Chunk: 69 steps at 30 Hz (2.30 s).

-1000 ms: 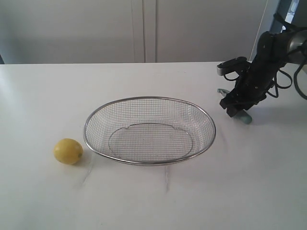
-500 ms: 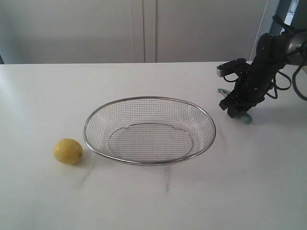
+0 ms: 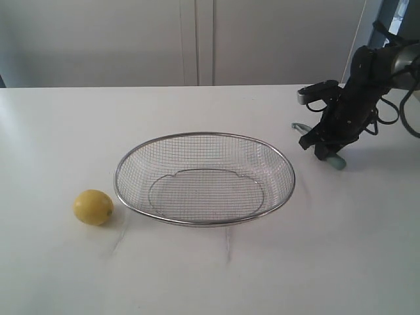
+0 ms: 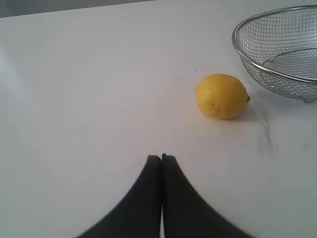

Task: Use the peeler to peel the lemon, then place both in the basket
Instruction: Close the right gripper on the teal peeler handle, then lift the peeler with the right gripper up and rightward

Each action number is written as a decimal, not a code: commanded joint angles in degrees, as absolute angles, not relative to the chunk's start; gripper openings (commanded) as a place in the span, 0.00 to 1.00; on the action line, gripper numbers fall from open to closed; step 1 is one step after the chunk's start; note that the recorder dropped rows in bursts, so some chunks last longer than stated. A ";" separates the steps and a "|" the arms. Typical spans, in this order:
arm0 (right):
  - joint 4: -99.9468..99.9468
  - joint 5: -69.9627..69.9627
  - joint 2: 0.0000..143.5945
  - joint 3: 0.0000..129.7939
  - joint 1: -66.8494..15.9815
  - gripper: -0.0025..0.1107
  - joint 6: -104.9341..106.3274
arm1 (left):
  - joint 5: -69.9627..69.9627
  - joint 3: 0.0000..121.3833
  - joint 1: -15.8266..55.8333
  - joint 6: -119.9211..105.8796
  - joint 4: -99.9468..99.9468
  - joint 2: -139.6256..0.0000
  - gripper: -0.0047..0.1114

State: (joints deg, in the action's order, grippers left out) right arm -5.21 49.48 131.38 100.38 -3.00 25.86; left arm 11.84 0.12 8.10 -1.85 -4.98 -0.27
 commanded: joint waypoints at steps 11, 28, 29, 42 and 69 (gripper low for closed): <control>-5.50 55.47 123.98 100.52 -2.59 0.02 20.57 | 11.98 0.00 8.08 -1.59 -5.22 0.00 0.04; -10.90 69.96 116.38 100.52 -2.59 0.02 19.33 | 11.98 0.00 8.08 -1.59 -5.22 0.00 0.04; -10.90 69.96 115.65 100.52 -2.59 0.02 19.08 | 11.98 0.00 8.08 -1.59 -5.22 0.00 0.04; -13.37 68.03 98.61 87.43 -2.69 0.02 19.18 | 11.98 0.00 8.08 -1.59 -5.22 0.00 0.04; -26.45 60.26 68.13 63.62 -2.81 0.02 30.66 | 11.98 0.00 8.08 -1.59 -5.22 0.00 0.04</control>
State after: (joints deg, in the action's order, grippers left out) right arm -22.39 61.75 68.54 65.04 -3.00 25.51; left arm 11.84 0.12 8.10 -1.85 -4.98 -0.27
